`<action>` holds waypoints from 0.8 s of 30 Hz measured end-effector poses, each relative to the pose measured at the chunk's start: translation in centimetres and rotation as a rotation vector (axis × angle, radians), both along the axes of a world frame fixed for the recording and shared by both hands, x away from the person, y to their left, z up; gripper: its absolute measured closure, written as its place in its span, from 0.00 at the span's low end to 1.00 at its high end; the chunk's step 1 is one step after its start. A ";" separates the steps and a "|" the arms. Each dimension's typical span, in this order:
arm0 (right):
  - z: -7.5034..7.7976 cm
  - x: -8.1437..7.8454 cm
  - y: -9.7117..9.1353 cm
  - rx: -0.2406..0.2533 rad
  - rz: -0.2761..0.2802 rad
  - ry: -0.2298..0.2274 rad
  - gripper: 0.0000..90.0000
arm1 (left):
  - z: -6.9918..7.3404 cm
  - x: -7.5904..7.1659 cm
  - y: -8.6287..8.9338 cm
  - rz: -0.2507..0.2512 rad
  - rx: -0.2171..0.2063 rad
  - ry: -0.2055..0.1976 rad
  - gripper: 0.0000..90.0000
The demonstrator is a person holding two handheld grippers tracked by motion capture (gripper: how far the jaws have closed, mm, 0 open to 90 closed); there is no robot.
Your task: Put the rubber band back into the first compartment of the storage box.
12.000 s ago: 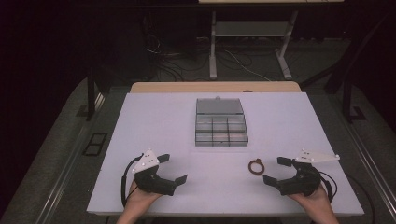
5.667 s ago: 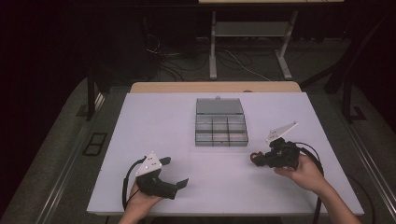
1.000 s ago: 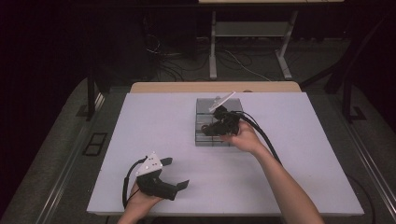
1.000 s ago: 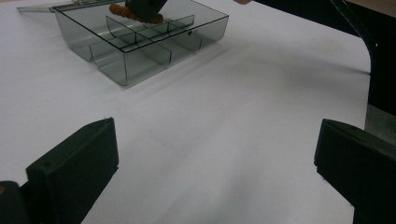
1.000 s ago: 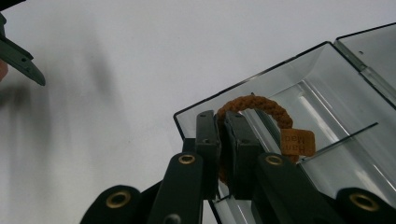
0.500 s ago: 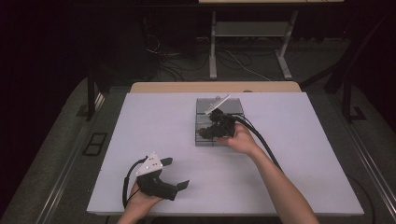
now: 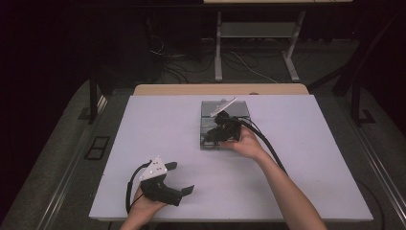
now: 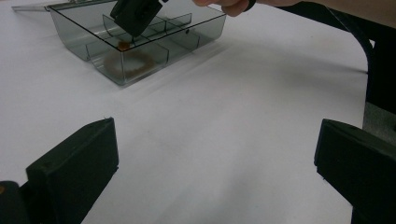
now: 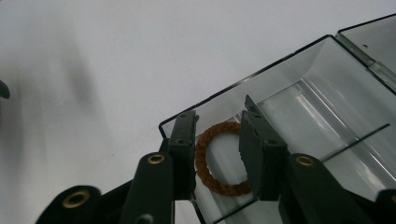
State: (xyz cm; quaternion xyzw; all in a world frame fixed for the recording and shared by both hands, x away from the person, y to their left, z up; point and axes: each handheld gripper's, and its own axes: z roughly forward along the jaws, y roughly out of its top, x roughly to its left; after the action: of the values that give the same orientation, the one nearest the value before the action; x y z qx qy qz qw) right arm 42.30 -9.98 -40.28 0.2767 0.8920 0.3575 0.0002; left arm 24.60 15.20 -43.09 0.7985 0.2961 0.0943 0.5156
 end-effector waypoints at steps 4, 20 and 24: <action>0.6 -0.3 -0.5 0.007 -0.020 -0.011 0.65 | 0.0 0.0 -0.1 -0.001 -0.001 0.002 0.00; 3.5 -3.0 -3.4 0.012 -0.096 -0.064 0.15 | -0.1 -0.1 -0.4 -0.006 -0.003 0.004 0.00; 4.1 -3.9 -4.1 0.013 -0.091 -0.058 0.01 | -0.1 -0.1 -0.4 -0.011 0.002 0.004 0.00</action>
State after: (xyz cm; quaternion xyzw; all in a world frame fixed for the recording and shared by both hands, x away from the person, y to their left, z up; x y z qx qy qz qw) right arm 38.36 -14.11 -36.21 0.3065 0.8758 0.3706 0.0404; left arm 24.54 14.80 -43.17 0.8009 0.2928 0.0900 0.5145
